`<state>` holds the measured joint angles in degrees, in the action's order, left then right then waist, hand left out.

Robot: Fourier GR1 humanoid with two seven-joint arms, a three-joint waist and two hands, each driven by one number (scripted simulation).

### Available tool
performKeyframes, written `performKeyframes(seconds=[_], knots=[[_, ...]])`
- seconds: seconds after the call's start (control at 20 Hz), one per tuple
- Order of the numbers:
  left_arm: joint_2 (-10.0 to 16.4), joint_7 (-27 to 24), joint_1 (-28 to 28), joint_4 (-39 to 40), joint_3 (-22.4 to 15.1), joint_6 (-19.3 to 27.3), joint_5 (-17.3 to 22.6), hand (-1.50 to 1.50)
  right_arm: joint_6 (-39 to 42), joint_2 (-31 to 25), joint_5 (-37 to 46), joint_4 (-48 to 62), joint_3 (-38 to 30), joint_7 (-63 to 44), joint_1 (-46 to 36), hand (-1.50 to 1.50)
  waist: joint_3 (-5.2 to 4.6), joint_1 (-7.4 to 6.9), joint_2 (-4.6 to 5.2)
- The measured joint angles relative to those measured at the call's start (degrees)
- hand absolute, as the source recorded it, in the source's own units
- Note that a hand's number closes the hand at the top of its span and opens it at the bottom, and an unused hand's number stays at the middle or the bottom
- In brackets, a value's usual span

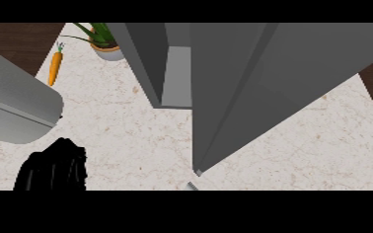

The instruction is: Pick up the bottled water, place it into the cabinet and close the cabinet

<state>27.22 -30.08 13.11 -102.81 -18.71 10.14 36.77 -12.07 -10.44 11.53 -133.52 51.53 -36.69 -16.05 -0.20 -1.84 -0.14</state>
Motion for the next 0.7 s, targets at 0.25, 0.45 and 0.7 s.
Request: performKeyframes(seconds=[0.25,0.45,0.7], knots=[[2.85,0.11,3.20,-1.80,2.62,-3.54,2.19,1.50,-5.75,1.83,-1.77,5.12,-3.45,-1.26,-6.87,1.50,0.02,-0.88,0.18],[4.35,0.20,4.47,-2.54,4.74,-5.43,3.30,1.50,-9.03,7.14,-6.58,16.73,-10.17,-0.21,-15.92,1.50,0.06,-1.13,0.42],[5.73,-0.63,6.53,-1.95,7.30,-9.10,4.72,1.50,-7.10,9.48,-17.36,30.71,-19.18,4.52,-23.70,1.50,0.13,-0.96,0.56]])
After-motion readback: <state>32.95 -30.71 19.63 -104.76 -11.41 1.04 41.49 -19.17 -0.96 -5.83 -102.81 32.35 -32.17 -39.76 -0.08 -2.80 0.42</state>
